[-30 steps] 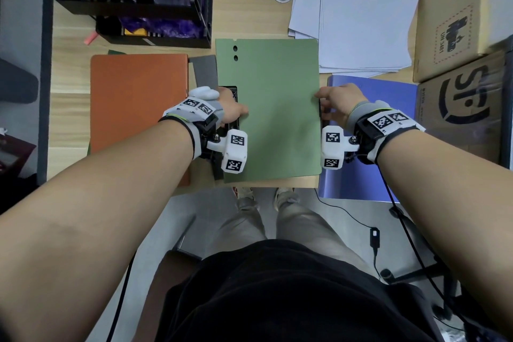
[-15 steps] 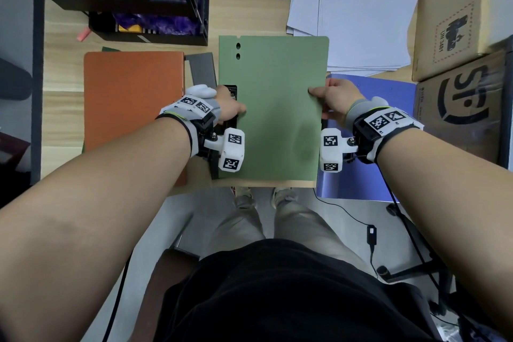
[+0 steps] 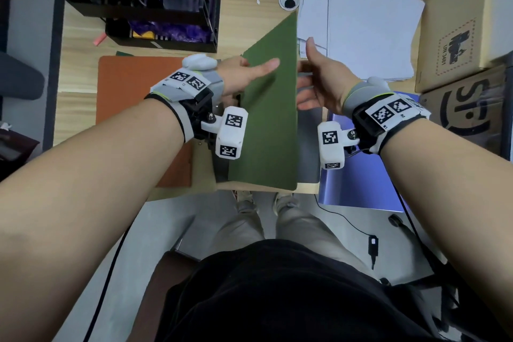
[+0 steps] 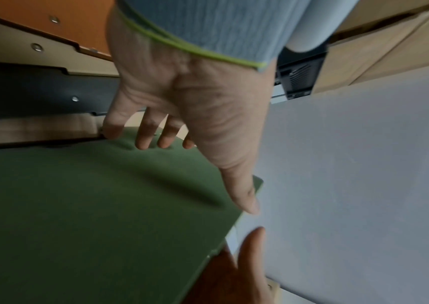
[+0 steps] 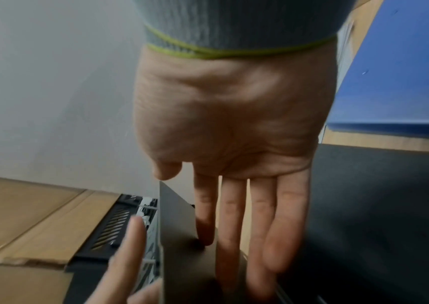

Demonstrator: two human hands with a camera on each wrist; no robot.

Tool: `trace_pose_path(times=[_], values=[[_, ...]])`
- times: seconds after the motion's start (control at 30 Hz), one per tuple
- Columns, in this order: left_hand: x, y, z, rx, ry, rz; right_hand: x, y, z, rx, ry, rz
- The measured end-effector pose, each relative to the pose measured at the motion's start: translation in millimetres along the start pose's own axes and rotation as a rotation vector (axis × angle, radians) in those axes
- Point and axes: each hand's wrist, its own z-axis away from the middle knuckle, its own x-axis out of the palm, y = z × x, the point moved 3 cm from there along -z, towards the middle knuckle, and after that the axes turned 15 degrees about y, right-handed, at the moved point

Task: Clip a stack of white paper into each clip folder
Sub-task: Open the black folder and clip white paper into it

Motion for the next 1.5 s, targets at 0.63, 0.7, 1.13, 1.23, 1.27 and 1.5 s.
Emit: trace_pose_path(times=[0.63, 0.7, 1.13, 1.23, 1.27, 1.5], values=[[-91, -46, -22, 0.176, 1.111, -0.658, 33, 29, -26, -0.028, 0.154, 0.575], [-83, -65, -31, 0.144, 1.058, -0.728, 30, 39, -30, -0.021, 0.157, 0.692], [2, -113, -50, 0.198, 0.294, -1.03, 11, 66, -41, -0.033, 0.195, 0.796], [3, -90, -59, 0.221, 0.322, -0.938, 8, 64, -42, -0.04, 0.156, 0.793], [6, -80, -62, 0.232, 0.262, -0.946, 5, 62, -44, -0.03, 0.155, 0.776], [40, -11, -78, 0.332, 0.137, -0.761, -45, 16, -66, -0.057, 0.374, 0.526]])
